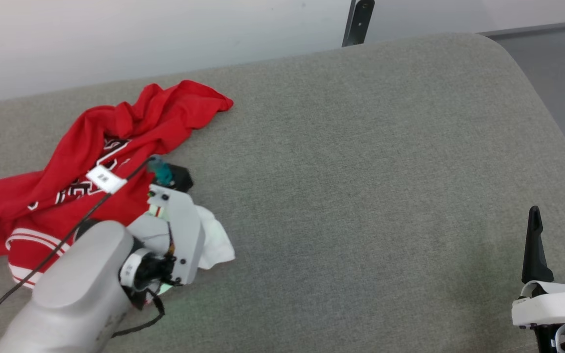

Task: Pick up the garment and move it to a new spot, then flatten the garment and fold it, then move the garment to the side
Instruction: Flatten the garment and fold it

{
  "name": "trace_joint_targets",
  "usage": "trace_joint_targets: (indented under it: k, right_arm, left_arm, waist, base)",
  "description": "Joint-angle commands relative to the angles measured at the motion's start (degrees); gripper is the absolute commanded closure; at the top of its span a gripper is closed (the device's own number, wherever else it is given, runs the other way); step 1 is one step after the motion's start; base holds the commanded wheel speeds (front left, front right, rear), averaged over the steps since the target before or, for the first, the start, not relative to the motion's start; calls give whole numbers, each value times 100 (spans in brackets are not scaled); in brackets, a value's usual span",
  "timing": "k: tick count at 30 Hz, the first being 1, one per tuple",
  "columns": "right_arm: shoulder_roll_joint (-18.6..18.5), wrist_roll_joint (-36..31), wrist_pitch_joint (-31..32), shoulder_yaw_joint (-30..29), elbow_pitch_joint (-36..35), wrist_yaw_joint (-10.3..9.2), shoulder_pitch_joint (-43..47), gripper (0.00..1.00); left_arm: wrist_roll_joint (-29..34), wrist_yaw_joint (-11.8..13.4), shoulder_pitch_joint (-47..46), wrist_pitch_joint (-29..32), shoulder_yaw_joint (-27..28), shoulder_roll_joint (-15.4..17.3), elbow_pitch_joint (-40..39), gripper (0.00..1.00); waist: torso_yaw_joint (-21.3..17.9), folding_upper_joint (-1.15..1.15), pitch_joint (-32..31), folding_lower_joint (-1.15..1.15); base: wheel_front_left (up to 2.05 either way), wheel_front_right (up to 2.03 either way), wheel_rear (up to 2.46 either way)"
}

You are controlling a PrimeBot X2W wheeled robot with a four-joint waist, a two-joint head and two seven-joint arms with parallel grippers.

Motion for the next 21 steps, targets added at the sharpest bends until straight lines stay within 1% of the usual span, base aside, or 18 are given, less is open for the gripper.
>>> trace_joint_targets:
  k: [1,6,10,21]
  right_arm:
    - [12,-15,-6,-19,17,-6,-22,0]
    - [-80,-46,-5,-38,69,-6,26,0]
    - [-129,-67,-6,-69,111,-6,36,0]
    - [-181,-120,-6,-151,265,-6,1,0]
  left_arm:
    - [47,11,-90,29,-50,-33,-63,100]
    - [71,11,-287,90,-164,-358,-168,100]
    - [85,-63,-458,85,-265,-652,-108,100]
    - [157,-155,-889,-49,-511,-1501,427,100]
  waist:
    - [37,0,-43,0]
    - [48,0,-114,0]
    - [-24,0,-170,0]
    - [-380,0,-164,0]
  base:
    - [0,0,0]
    - [0,0,0]
    - [0,0,0]
    - [0,0,0]
